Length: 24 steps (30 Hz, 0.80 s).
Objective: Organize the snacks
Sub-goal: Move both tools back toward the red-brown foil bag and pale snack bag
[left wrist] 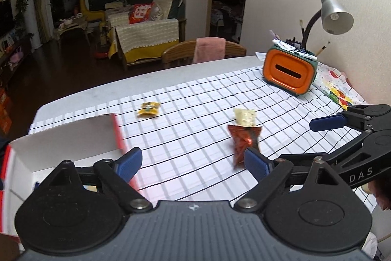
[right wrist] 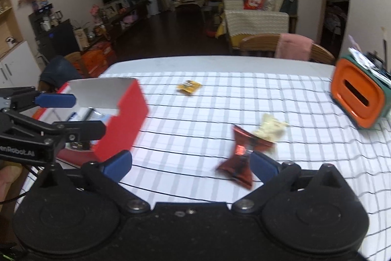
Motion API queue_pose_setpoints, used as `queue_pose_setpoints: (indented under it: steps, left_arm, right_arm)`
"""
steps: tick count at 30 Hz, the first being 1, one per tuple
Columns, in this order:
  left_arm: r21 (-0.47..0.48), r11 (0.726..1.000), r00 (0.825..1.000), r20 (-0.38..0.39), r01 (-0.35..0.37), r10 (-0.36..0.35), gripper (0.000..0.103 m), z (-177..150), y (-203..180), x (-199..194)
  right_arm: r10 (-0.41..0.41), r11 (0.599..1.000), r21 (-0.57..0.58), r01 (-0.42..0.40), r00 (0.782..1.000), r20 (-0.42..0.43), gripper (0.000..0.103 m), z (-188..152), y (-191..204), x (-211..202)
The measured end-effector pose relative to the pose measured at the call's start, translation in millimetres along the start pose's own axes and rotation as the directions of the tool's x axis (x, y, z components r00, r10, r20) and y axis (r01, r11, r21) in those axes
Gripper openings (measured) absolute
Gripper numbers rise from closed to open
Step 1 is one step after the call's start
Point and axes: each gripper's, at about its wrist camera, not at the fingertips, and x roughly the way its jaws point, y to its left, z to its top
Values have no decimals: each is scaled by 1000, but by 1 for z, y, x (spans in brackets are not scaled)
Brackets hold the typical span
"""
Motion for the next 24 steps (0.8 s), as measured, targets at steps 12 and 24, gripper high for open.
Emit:
queue_pose_setpoints:
  steps: [12, 24]
  left_arm:
    - [28, 999, 996, -86, 25, -23, 91, 12, -74, 79]
    - [56, 998, 976, -215, 37, -24, 91, 16, -105, 157]
  right_arm:
    - [-77, 991, 110, 81, 996, -32, 103, 8, -109, 16]
    - [-96, 969, 215, 124, 986, -136, 103, 34, -166, 89]
